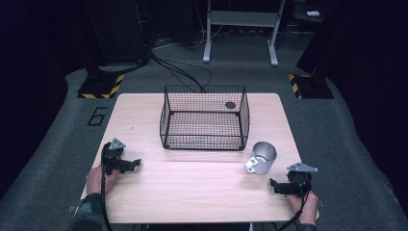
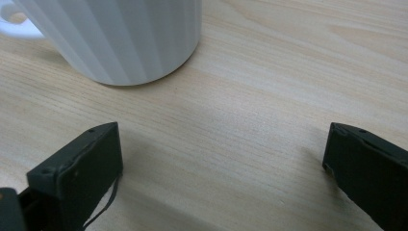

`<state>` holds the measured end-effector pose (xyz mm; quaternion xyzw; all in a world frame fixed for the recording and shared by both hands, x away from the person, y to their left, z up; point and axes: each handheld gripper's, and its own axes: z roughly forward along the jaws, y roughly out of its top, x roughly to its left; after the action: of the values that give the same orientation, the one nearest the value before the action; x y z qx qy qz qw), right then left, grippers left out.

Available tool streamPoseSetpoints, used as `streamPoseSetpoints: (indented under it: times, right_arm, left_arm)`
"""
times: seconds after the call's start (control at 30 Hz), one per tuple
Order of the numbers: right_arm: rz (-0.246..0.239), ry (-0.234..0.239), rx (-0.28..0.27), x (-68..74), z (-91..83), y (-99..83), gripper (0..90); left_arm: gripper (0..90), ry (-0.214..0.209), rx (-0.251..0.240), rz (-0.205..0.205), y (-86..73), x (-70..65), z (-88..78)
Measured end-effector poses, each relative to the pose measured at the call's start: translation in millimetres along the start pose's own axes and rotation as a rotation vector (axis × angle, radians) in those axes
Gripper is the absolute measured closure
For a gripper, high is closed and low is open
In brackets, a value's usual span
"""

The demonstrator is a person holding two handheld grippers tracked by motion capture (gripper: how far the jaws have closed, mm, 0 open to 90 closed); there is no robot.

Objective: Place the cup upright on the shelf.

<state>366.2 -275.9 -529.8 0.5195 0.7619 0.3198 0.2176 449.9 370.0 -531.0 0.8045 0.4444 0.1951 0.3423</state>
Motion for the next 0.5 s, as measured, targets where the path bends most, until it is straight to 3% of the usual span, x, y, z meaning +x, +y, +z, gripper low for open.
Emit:
streamPoseSetpoints:
  times: [0.3,0.5]
  right_arm:
    - [-0.007,0.007,-0.006,0.6,-1.4,1.2,0.0]
    - [0.042,0.036,-0.011,-1.0,-9.4,-1.3,0.0]
  left_arm:
    - [0.3,-0.002,0.004,0.0,0.2,0.3,-0.2]
    - [0.3,-0.001,0.004,-0.001,0.2,0.2,-0.3]
